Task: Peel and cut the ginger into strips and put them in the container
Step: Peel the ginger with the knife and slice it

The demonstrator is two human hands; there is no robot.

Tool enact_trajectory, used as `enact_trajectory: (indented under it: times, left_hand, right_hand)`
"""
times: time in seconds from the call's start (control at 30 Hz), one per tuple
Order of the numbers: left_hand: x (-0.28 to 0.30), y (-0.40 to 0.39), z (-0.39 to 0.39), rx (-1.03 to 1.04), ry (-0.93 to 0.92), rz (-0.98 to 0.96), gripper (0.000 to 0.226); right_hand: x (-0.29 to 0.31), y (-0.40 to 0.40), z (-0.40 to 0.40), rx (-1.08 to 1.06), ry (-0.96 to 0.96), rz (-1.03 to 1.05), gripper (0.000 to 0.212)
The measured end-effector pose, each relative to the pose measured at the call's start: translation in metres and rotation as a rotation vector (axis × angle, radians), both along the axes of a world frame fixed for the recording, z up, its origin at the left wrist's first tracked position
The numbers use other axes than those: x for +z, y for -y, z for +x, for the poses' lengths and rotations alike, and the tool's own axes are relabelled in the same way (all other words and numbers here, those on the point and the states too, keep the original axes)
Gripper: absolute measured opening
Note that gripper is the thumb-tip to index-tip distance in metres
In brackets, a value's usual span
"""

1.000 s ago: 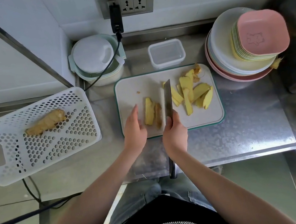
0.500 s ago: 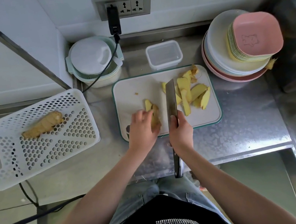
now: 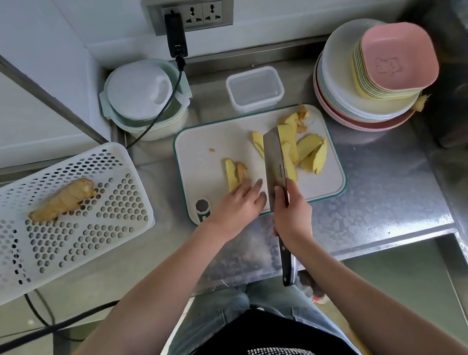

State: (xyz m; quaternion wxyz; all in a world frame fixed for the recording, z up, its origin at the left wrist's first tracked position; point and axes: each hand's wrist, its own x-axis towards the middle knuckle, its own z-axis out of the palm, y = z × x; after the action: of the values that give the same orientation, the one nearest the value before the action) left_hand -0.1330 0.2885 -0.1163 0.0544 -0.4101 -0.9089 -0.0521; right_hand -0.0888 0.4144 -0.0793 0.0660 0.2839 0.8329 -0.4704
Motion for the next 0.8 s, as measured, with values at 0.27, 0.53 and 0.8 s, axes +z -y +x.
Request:
enact_trajectory:
  times: [0.27, 0.53, 0.8]
  left_hand:
    - [0.006, 0.016, 0.003, 0.325, 0.176, 0.408, 0.027]
    - [0.005, 0.008, 0.003, 0.440, 0.345, 0.506, 0.039]
    - [0.008, 0.011, 0.007, 0.891, 0.897, 0.841, 0.057]
  right_hand:
    - [0.000, -0.004, 0.001, -0.039, 0.007, 0.023, 0.018]
    - [-0.002, 0.009, -0.006, 0.018, 0.021, -0.048, 0.019]
    - [-0.010, 0.028, -0.012, 0.130, 0.047, -0.026, 0.016]
